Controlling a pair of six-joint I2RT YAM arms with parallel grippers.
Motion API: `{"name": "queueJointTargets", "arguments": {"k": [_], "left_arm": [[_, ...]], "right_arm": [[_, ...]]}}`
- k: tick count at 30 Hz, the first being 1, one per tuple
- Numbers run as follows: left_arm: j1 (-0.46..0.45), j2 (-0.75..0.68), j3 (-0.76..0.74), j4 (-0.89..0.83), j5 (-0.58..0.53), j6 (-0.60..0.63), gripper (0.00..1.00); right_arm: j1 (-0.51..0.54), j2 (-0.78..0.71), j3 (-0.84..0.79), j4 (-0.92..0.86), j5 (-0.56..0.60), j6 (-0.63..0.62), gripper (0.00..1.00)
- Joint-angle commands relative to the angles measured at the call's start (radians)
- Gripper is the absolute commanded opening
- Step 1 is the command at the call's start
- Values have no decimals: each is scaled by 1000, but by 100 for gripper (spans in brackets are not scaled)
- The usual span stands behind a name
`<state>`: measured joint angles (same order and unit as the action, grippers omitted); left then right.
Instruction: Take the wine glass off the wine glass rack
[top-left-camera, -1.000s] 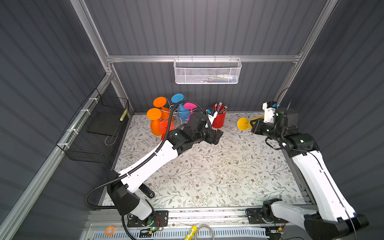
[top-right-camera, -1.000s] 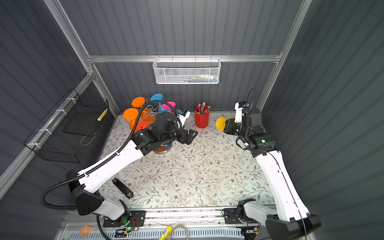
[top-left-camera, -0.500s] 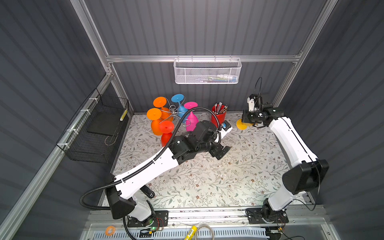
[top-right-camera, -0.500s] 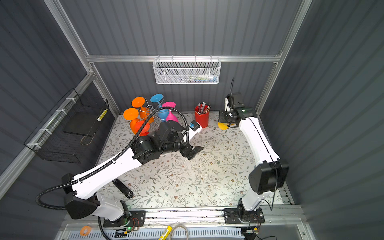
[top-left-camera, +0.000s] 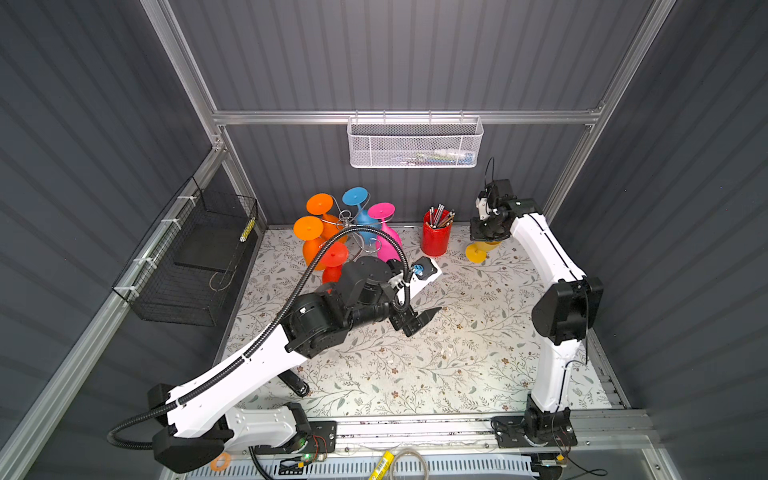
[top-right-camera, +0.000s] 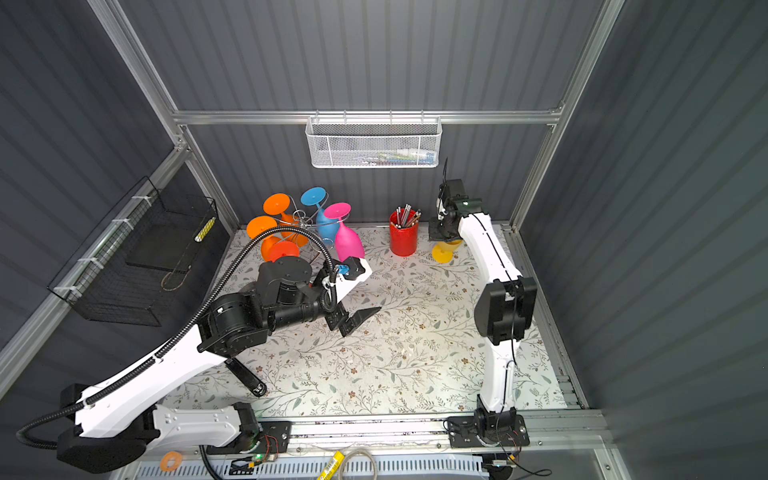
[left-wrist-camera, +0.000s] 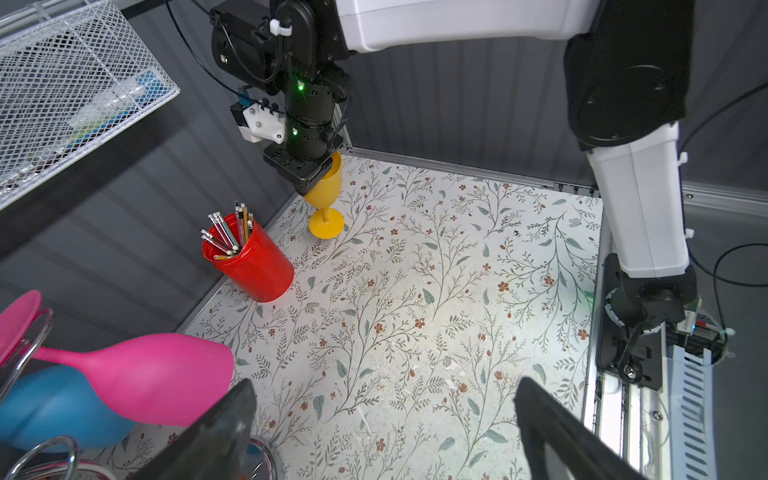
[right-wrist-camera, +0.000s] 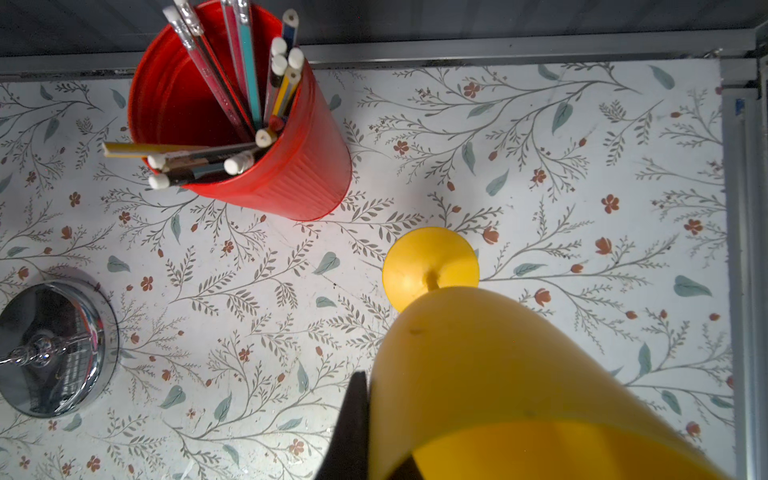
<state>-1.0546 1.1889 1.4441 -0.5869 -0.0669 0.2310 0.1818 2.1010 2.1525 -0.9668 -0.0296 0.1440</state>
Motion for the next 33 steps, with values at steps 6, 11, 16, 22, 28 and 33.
{"name": "queueJointTargets", "arguments": {"k": [6,11,16,22,28,33], "left_arm": [[-5,-8,-60,10,28,51,97],[-5,-3,-75,21,34,47,97],[-5,-2,-99,37,-8,53,98],[-5,-3,-100,45,-25,52,99],[-5,-6,-82,41,-50,45,99],[-6,-2,-22,22,-80,5,100]], "right_arm": [[4,144,164,-77,-5,-23,0],[11,209,235,-101,3,-34,0],[27,247,270,-103,-1,-31,2],[39,271,314,-116,-3,-37,19],[56,219,322,-106,10,-51,48],[61,126,317,-83,12,-40,63]]}}
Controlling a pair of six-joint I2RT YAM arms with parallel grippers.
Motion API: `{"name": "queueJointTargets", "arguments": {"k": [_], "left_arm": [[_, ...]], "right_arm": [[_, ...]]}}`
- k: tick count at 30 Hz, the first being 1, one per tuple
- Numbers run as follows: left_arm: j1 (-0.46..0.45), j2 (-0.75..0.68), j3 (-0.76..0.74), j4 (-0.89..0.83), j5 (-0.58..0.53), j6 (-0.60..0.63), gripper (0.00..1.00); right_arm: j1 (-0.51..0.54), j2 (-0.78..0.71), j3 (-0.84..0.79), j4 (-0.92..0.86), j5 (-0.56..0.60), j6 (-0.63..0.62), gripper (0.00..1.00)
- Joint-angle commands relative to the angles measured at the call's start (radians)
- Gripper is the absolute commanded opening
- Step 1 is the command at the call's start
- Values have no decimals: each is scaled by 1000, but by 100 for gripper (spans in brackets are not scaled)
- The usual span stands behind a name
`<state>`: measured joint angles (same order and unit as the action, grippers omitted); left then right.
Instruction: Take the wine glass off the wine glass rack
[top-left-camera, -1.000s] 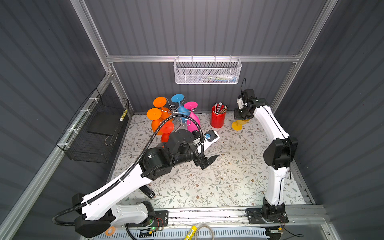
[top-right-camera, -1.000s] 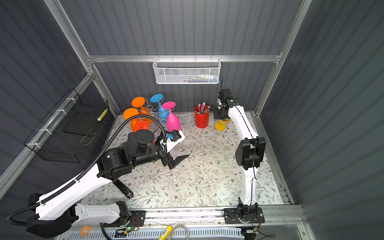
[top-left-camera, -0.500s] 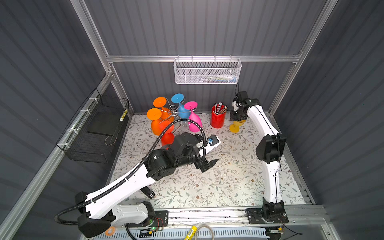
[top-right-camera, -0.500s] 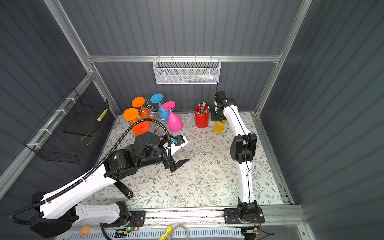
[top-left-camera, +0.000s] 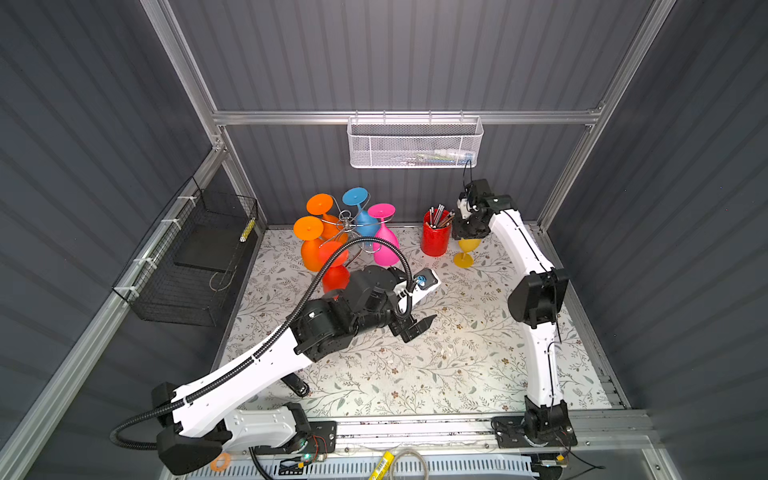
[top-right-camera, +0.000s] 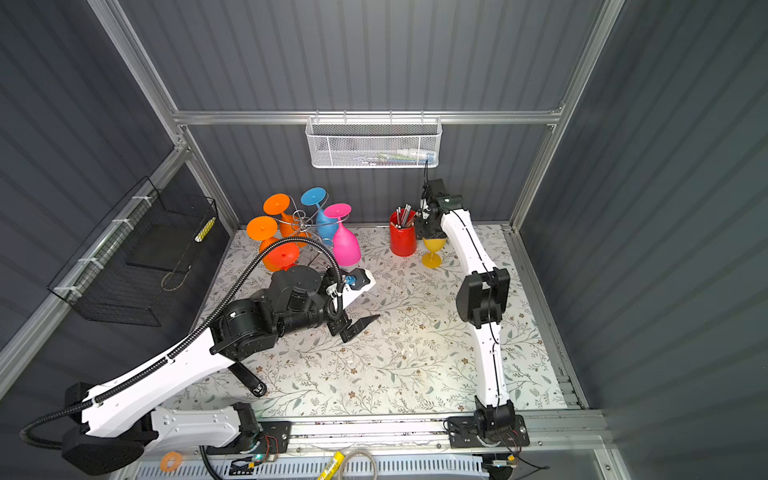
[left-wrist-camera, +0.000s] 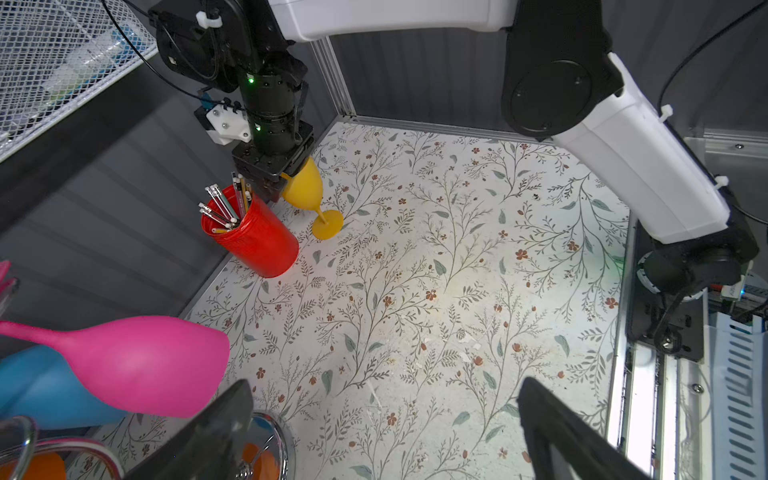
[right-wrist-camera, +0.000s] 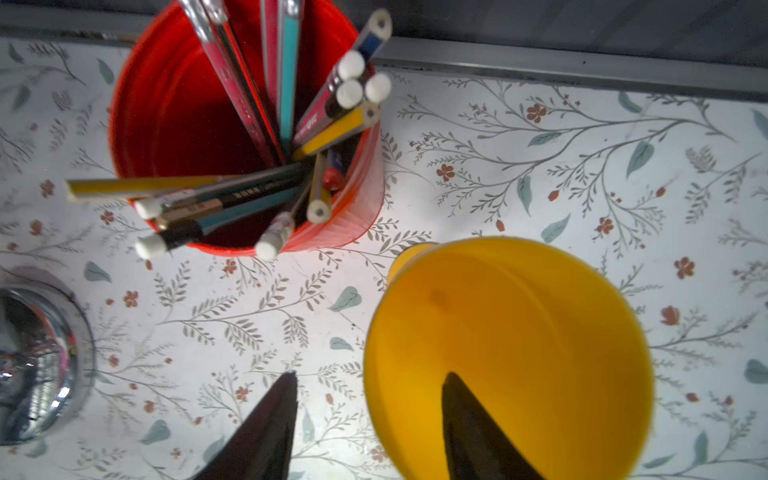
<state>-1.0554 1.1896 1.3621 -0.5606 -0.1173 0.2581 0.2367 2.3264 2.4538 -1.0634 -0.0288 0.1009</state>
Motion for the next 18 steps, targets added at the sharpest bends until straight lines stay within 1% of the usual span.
{"name": "queueJointTargets", "arguments": {"k": [1,5,8,11,14,16,18], "left_arm": [[-5,-3,90,-11,-39,-34,100],[-5,14,155,-38,-73,-88,100],[-5,34,198,-59,-112,-137,100],[-4,64,253,-99,-201,-198,100],[-3,102,325,-167,-323,-268,100],[1,128,374,-223,-409,-320,100],[19,139,404,-266,-449,-370,100]], "right_arm": [[8,-123,9,21,13,4,65],[22,-234,-57,60,37,-10,69],[41,-338,-173,118,53,-21,72],[65,-462,-336,222,64,-23,76],[97,-613,-558,357,51,-18,78],[126,-731,-717,491,40,-12,79],[161,-839,-874,615,25,-6,81]]}}
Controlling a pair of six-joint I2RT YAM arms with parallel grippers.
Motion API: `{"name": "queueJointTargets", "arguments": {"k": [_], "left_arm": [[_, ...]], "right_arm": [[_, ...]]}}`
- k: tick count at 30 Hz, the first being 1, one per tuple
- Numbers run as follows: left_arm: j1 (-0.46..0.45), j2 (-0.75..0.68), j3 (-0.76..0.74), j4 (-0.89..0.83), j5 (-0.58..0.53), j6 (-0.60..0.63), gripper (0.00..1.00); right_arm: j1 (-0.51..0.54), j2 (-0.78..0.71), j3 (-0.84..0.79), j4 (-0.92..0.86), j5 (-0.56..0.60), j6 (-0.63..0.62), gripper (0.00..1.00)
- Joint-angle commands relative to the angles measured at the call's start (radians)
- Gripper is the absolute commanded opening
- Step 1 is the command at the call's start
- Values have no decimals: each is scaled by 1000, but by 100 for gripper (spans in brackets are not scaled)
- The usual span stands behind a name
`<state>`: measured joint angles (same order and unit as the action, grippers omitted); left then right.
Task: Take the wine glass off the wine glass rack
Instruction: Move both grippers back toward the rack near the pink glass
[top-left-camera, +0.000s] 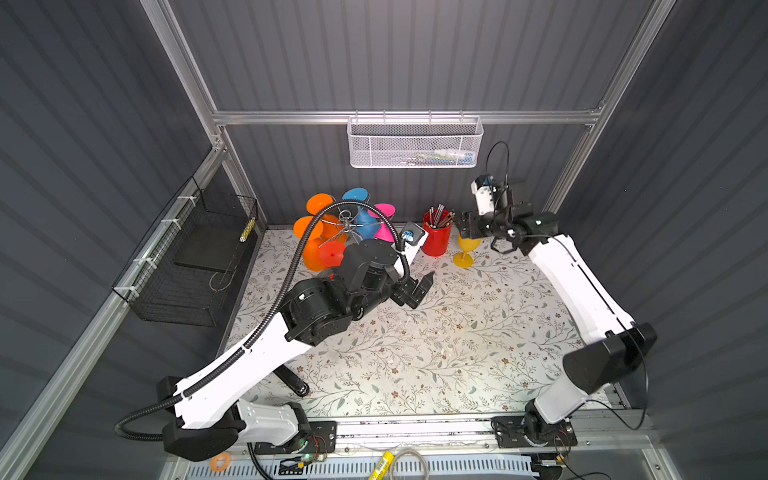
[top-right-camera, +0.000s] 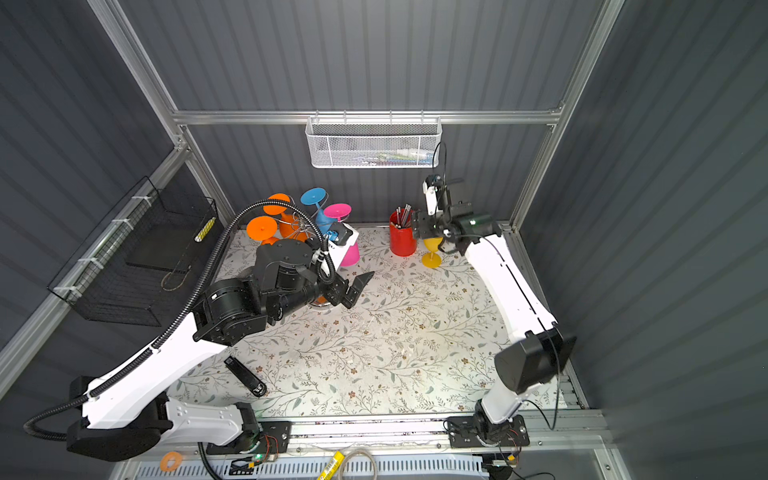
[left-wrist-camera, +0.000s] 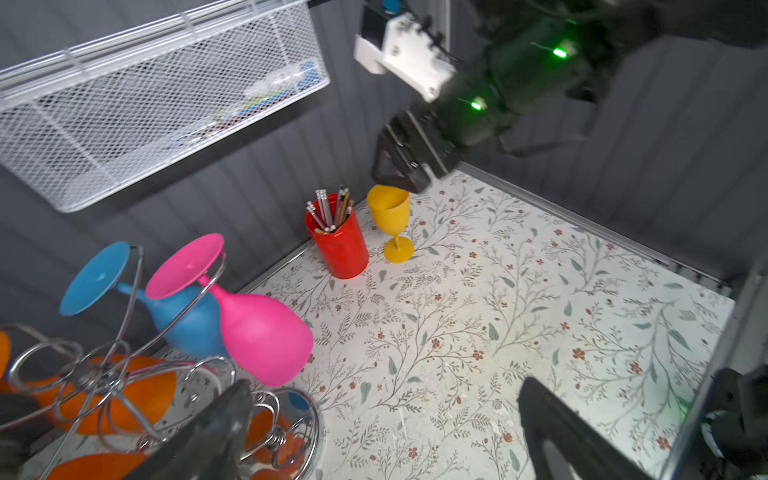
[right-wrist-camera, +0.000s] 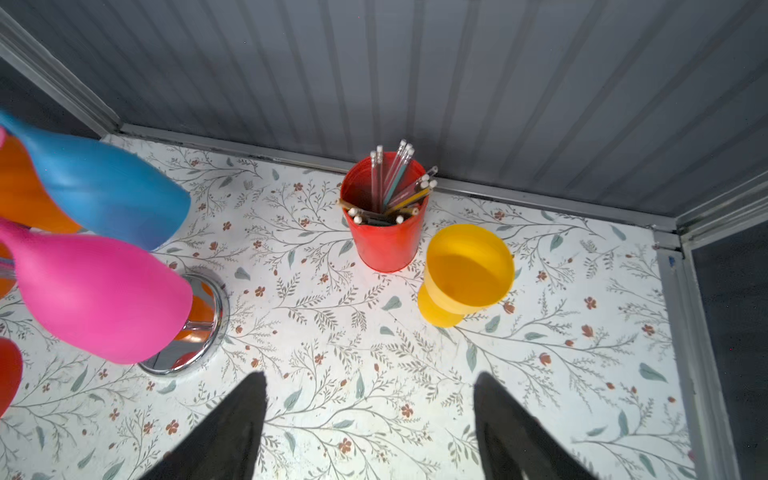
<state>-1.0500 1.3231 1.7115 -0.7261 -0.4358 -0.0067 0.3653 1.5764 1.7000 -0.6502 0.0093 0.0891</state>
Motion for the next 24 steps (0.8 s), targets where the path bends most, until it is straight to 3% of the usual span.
{"name": "queueJointTargets", "arguments": {"k": [1,4,8,14,24], "left_arm": [[30,5,62,-114,-134,-134,100],[87,-11,66,-139,-137,-206,100],[156,-37,63,-170,-153,-302,100],[198,-81,22,-258,-229,-428,99],[245,-218,-89,-278,-235,-599,95]], "right_arm": [[52,-143,-194,253,-18,8,81],[91,-266,-365,419,-29,36,82],[116,-344,-470,521,-117,126,82],[236,-344,-535,621,-176,203,80],[357,-323,-621,717,-204,246,79]]}}
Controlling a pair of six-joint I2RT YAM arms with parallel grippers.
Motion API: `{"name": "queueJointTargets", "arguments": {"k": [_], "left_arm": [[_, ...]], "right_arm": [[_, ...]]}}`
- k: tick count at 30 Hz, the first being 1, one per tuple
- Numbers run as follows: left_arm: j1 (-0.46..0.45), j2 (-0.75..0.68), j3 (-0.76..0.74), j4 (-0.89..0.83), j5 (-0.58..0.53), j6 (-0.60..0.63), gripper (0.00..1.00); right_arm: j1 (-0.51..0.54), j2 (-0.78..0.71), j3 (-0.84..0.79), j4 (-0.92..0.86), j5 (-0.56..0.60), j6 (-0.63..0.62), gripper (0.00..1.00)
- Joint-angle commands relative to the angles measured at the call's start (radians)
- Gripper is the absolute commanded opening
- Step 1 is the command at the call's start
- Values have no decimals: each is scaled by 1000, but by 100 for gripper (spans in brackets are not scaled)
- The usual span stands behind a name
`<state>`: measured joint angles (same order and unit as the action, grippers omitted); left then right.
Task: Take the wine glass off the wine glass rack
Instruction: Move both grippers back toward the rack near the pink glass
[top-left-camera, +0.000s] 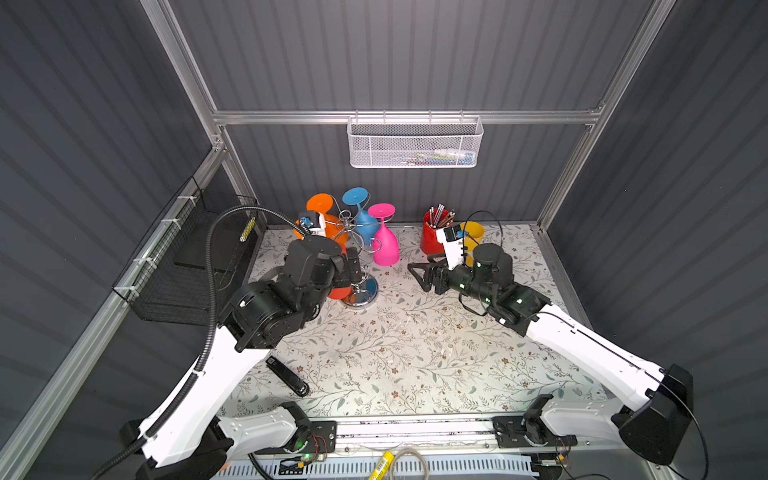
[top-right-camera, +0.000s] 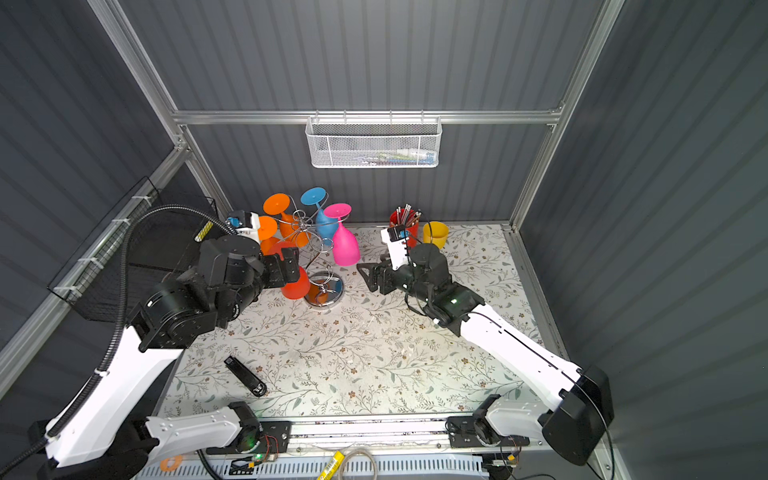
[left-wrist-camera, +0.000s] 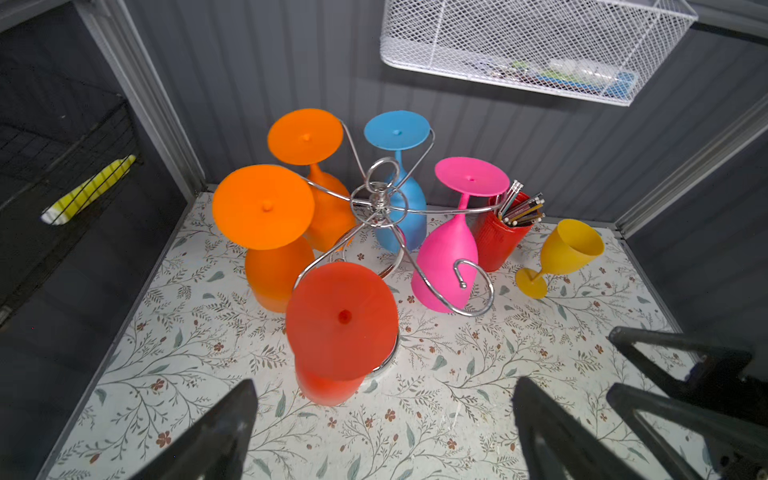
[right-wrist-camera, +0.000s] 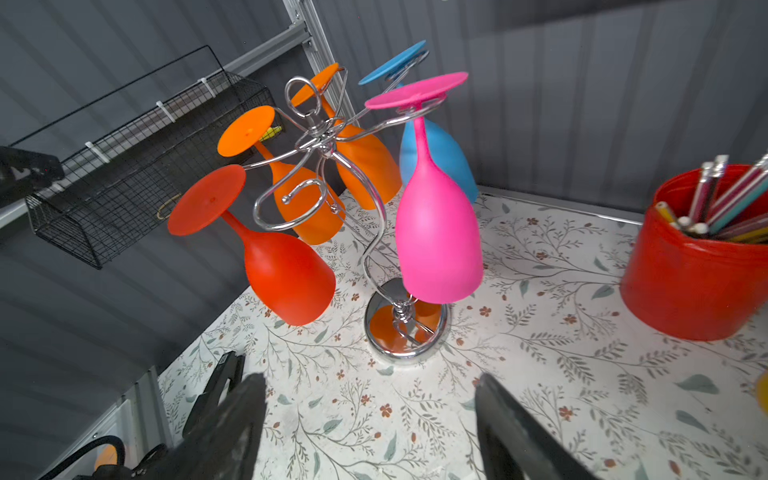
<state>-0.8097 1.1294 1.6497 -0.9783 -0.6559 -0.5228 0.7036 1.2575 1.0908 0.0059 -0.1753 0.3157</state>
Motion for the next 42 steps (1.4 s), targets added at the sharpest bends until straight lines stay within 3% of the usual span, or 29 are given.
{"name": "queueJointTargets", "arguments": {"k": [1,10,18,23,34,42], "left_arm": [[6,-33,-41,-19,-9,-95,95],[35,-32,-132,109,151,-163,94],[249,-13,-147,170,381,-157,91],[330,-7,-149,191,472,-158,88],[478,3,-202,232,612,-183,81],[533,18,-253,286,685,-201,77]], "right_arm": [[20,-3,-16,66,-21,21,79],[24,-6,-61,133,-65,32,79],[24,2,-63,141,-74,16,79],[25,5,-64,141,-75,11,79],[25,8,-68,141,-73,11,79],[23,8,-72,142,-72,11,79]]}}
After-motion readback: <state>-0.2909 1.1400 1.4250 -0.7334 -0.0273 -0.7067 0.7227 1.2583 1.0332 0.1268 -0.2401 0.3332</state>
